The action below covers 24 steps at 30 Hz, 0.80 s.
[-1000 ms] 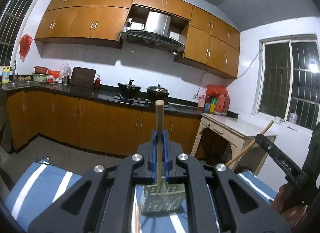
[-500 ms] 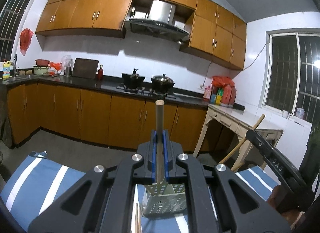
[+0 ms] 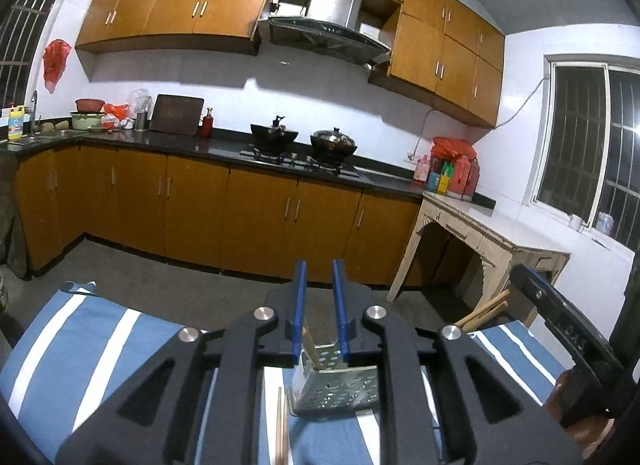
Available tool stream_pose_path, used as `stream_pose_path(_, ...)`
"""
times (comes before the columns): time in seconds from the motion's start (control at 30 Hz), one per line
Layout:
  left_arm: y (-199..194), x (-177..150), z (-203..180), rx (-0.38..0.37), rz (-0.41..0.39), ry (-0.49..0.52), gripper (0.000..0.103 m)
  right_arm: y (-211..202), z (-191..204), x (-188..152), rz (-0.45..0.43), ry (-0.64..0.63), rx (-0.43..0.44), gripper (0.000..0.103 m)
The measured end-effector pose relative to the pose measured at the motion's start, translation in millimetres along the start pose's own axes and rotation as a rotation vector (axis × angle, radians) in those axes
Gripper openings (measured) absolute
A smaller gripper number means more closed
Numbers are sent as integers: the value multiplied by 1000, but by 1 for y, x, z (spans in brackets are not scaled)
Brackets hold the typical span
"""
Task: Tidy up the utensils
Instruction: 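Drop the chopsticks into the green holder by opening both grippers, then grasp a further chopstick with the right gripper while the left gripper approaches another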
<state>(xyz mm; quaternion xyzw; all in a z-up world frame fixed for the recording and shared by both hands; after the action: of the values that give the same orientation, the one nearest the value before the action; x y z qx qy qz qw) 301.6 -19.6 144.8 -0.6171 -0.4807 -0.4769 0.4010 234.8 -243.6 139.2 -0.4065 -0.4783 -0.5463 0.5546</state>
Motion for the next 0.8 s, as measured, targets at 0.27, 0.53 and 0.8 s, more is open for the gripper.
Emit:
stream_pose_path(0.27, -53, -5, 23, 45, 8, 4, 24, -45, -21, -20, 101, 10, -57, 37)
stream_pose_path(0.53, -88, -78, 58, 138, 146, 62, 25, -59, -42, -104, 370, 31, -118, 37)
stream_pose_path(0.8, -90, -156, 85, 169, 341, 76, 25, -49, -42, -187, 648, 51, -120, 26)
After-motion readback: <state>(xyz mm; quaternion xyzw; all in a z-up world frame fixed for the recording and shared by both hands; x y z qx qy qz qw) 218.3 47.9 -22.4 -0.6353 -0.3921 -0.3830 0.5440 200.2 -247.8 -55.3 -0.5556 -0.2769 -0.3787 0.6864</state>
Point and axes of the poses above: each gripper's, at about its wrist camera, not at the fingertips, and y roughly the way its jaws point, z to its left, x to its top, the point moved 3 cm from there along y, roughly the way its jaws point, and after that the axes turned 14 degrees about -z, right-handed, at the moved point
